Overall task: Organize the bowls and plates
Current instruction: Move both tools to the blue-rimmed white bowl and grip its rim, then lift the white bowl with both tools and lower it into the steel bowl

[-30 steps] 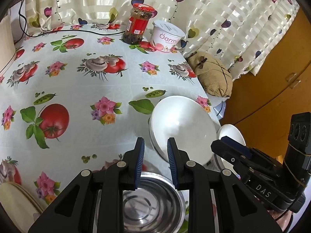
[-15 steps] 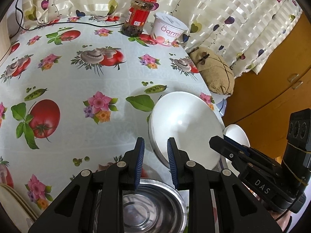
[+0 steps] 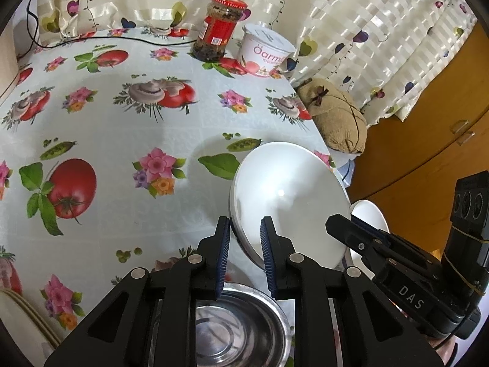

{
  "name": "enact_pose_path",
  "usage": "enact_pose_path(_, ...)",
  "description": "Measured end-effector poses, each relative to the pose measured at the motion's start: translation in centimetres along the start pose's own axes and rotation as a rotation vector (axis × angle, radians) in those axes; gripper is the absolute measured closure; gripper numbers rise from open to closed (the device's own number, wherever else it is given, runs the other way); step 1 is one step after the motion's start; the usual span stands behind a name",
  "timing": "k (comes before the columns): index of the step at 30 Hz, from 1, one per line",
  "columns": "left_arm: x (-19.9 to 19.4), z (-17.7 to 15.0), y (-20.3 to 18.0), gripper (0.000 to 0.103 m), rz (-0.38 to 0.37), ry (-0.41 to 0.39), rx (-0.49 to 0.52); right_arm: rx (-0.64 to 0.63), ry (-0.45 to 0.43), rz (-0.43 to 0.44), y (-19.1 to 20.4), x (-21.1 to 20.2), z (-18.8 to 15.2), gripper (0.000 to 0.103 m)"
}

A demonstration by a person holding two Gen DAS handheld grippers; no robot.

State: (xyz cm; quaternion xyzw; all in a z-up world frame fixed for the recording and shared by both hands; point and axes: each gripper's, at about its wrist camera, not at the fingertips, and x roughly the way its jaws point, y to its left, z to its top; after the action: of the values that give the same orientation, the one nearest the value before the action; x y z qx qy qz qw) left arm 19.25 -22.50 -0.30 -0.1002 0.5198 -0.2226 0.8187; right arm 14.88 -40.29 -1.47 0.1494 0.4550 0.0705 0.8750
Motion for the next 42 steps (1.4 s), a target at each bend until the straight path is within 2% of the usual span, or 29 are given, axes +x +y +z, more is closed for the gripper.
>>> enact_pose_path(21, -5.2, -1.5, 0.5, 0.081, 0.015, -0.047, -0.017, -0.049, -0.053, 0.034, 4.0, -4.1, -0.3, 0.084)
enact_pose_path(42, -9.0, -5.6, 2.7, 0.081, 0.055, -0.051, -0.05, -0.09, -0.03, 0.074, 8.2, -5.8, -3.9, 0.084)
